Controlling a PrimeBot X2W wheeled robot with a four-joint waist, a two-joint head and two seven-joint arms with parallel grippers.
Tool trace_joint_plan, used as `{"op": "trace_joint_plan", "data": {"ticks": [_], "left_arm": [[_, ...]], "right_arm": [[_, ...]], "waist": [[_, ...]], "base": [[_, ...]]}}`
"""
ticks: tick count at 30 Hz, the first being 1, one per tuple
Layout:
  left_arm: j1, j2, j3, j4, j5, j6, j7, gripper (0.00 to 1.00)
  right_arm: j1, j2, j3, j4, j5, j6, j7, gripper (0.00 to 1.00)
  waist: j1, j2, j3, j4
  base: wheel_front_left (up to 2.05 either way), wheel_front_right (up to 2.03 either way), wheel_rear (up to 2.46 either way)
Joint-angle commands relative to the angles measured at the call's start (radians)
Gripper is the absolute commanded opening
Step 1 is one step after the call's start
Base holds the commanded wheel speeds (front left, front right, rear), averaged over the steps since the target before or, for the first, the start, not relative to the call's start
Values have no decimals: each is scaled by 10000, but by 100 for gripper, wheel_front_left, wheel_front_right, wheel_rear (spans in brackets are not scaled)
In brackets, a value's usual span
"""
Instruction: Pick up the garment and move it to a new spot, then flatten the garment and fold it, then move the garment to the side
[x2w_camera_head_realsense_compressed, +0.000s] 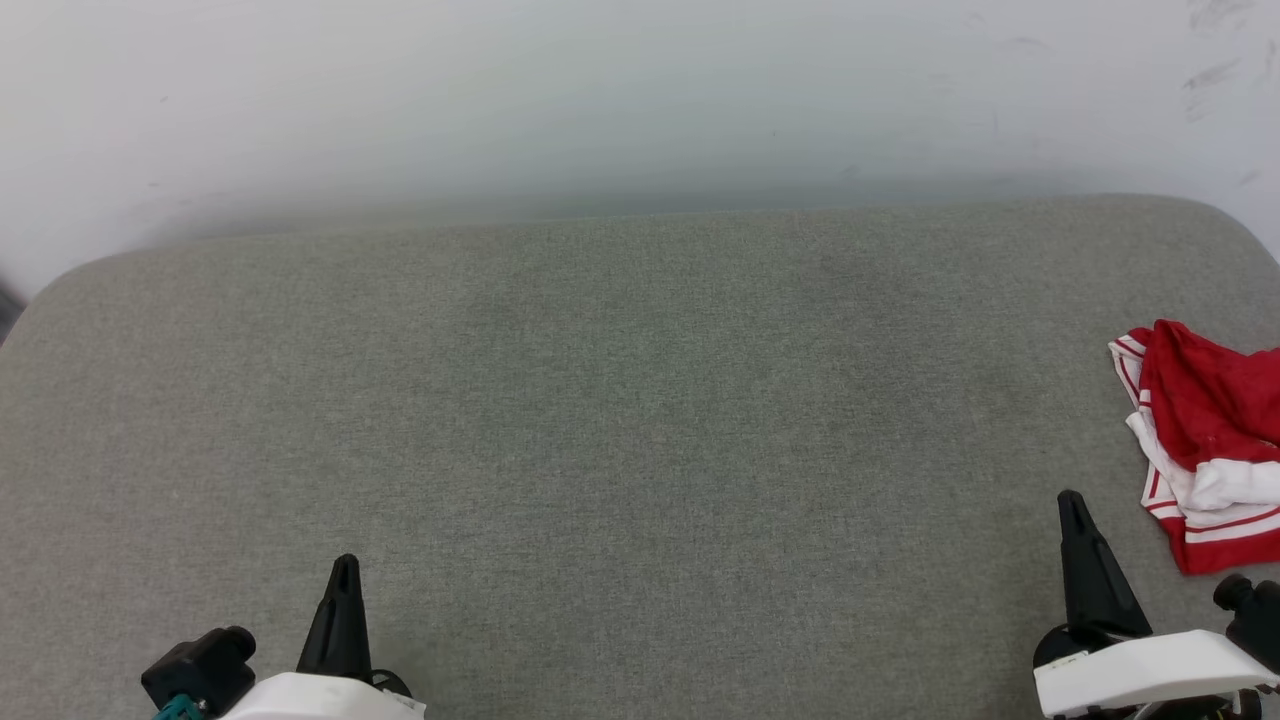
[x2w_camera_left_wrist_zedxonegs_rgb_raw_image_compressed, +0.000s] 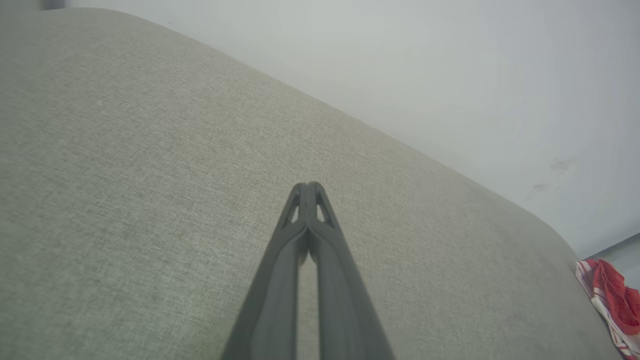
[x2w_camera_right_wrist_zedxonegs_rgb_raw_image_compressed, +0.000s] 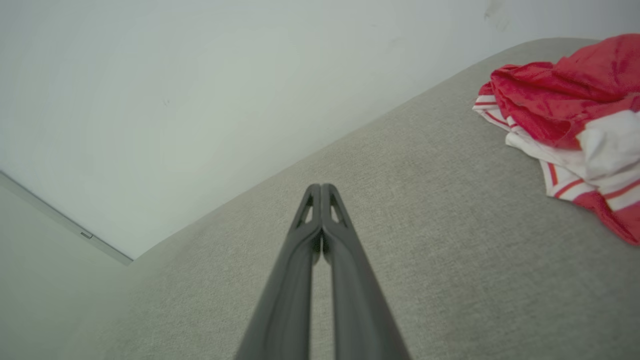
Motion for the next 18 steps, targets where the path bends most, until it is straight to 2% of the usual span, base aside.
{"op": "trace_joint_plan", "data": {"ticks": [1,18], "left_arm": [[-298,93,39,-45,-547,-83,88,0],[-695,156,137,279,-3028,-377,603,0]], "right_arm": [[-326,-100,-31,-64,535,1,90,0],[-594,-128,-107,203,2875,0,623,0]], "waist": [[0,0,-8,4],[0,0,-70,28]], "base": [[0,0,0],[0,0,0]]}}
